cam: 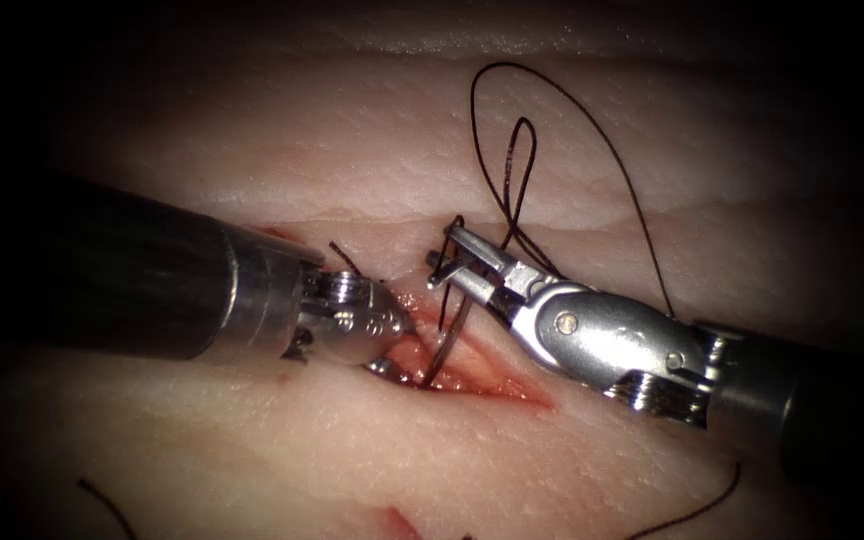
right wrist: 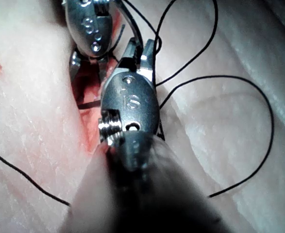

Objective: Wound Closure

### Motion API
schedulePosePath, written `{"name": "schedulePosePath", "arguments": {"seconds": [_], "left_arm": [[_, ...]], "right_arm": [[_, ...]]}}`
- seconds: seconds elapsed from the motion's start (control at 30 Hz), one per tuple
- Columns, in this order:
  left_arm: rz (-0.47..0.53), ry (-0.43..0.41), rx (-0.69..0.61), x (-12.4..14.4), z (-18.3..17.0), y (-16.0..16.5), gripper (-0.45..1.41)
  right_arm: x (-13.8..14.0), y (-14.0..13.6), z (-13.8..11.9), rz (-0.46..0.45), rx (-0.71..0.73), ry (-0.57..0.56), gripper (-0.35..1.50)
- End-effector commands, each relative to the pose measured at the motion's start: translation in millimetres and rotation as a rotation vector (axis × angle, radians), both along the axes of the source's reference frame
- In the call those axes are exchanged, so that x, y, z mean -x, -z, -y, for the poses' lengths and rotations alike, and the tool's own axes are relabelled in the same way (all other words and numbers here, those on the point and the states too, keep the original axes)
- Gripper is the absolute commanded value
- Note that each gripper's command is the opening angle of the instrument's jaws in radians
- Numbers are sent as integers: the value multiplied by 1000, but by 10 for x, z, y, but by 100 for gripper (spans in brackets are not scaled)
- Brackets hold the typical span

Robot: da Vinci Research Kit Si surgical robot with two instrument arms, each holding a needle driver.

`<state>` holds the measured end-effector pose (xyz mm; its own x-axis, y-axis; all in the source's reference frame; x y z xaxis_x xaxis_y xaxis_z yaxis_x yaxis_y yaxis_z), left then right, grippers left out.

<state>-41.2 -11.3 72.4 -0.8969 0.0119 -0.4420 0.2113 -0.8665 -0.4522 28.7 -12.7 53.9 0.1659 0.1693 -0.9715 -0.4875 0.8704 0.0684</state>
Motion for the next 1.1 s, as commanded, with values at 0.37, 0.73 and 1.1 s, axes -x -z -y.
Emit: {"name": "schedulePosePath", "arguments": {"seconds": [0.37,0.73,1.1], "left_arm": [[26,60,74,-2,-6,36,54],[165,239,227,-2,-10,100,21],[170,235,234,-3,40,55,15]], "right_arm": [[-1,-8,-11,-17,-12,-22,-35],[5,-20,-24,-94,-108,-52,-35],[9,-26,-32,-136,-203,-62,-35]]}}
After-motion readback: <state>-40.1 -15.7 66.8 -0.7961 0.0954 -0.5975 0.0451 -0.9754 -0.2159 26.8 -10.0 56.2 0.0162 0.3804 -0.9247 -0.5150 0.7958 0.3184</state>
